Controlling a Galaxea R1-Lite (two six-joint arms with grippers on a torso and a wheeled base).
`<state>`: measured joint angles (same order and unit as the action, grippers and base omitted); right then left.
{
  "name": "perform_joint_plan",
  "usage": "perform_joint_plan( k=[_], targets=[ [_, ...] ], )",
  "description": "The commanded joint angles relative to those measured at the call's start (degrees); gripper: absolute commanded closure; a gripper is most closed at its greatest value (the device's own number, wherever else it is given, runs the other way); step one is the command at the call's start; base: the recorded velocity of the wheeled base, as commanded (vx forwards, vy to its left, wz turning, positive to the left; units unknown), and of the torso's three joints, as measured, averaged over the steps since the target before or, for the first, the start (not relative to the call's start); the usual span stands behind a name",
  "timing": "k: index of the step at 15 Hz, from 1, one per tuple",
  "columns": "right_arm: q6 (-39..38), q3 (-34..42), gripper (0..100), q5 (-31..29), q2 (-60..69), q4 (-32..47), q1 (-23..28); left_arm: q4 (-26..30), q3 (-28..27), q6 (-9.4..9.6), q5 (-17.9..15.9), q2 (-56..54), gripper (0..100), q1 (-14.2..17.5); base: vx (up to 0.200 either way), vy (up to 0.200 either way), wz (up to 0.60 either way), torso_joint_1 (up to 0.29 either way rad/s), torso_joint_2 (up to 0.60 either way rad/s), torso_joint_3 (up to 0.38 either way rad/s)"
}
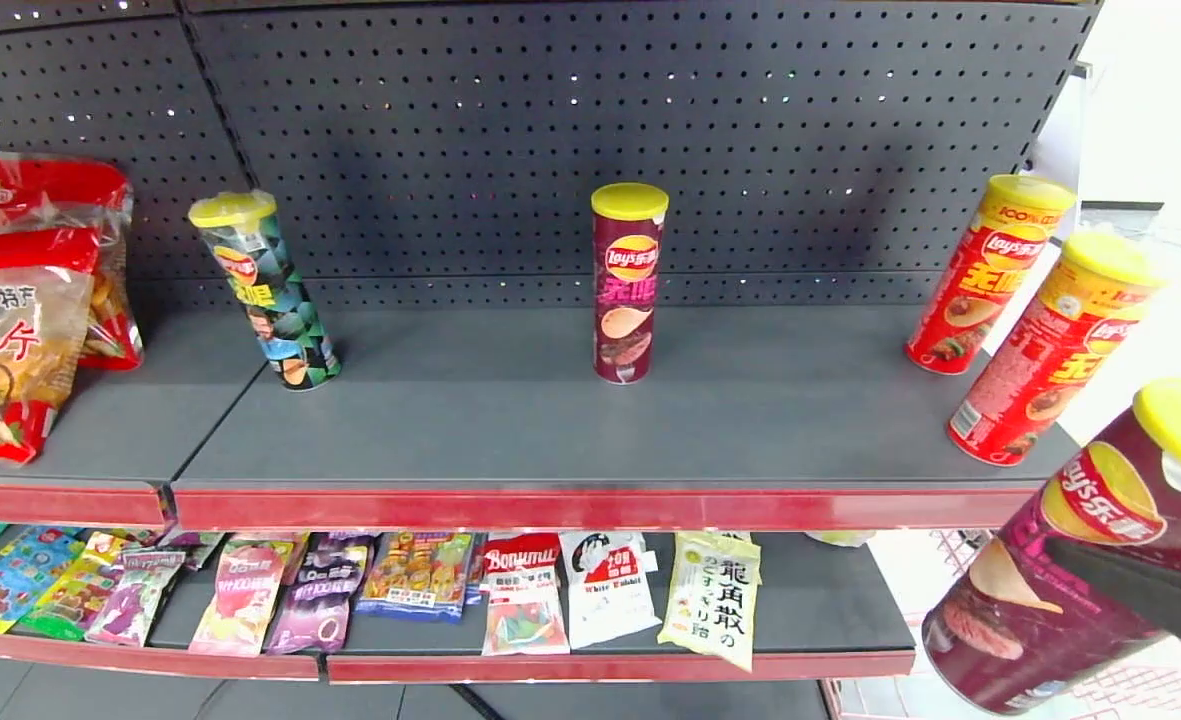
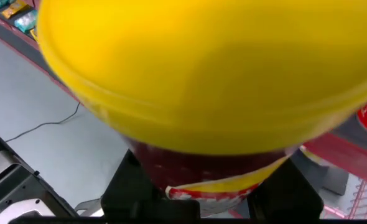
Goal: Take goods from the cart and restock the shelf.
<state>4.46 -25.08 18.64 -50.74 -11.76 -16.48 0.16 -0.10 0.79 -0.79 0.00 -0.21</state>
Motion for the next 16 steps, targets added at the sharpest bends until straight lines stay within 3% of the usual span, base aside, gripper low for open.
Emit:
perform_joint_plan(
  k=[1, 4, 8, 13, 14, 15, 16],
  targets=[
    [0.0, 0.4, 100, 0.0, 0.0, 0.1, -0.3, 0.0, 0.0, 0.00, 0.0, 0.0, 0, 0.0, 0.200, 0.000, 0.00, 0.002, -0.01, 0.007],
    [0.0, 0.2, 100, 0.0, -0.1, 0.1, -0.3, 0.0, 0.0, 0.00, 0.0, 0.0, 0, 0.0, 0.200, 0.000, 0.00, 0.007, 0.00, 0.002],
    [-0.1, 0.4, 100, 0.0, 0.6, 0.1, -0.3, 0.1, 0.0, -0.62, 0.0, 0.0, 0, 0.0, 0.000, 0.000, 0.00, 0.000, 0.00, 0.000],
    [0.0, 1.5, 100, 0.2, 5.4, 0.3, -0.4, 0.0, -0.1, 0.44, -0.6, 2.5, 0, -0.8, 0.000, 0.000, 0.00, 0.000, 0.00, 0.000],
    [0.0, 1.3, 100, 0.0, 5.9, 0.5, -0.7, -0.2, -1.7, 2.28, -5.3, 2.9, 0, -0.8, 0.000, 0.000, 0.00, 0.000, 0.00, 0.000],
    [-0.2, 1.1, 100, 0.3, 5.9, 0.6, -0.7, -0.2, -6.2, 1.84, -7.5, 5.3, 0, -0.9, 0.000, 0.000, 0.00, 0.000, 0.00, 0.000],
    [-0.4, 1.1, 100, 2.0, 5.6, 0.1, -1.7, 0.6, -22.0, -2.99, -10.5, 21.4, 0, -1.3, 0.000, 0.000, 0.00, 0.000, 0.00, 0.000]
  ],
)
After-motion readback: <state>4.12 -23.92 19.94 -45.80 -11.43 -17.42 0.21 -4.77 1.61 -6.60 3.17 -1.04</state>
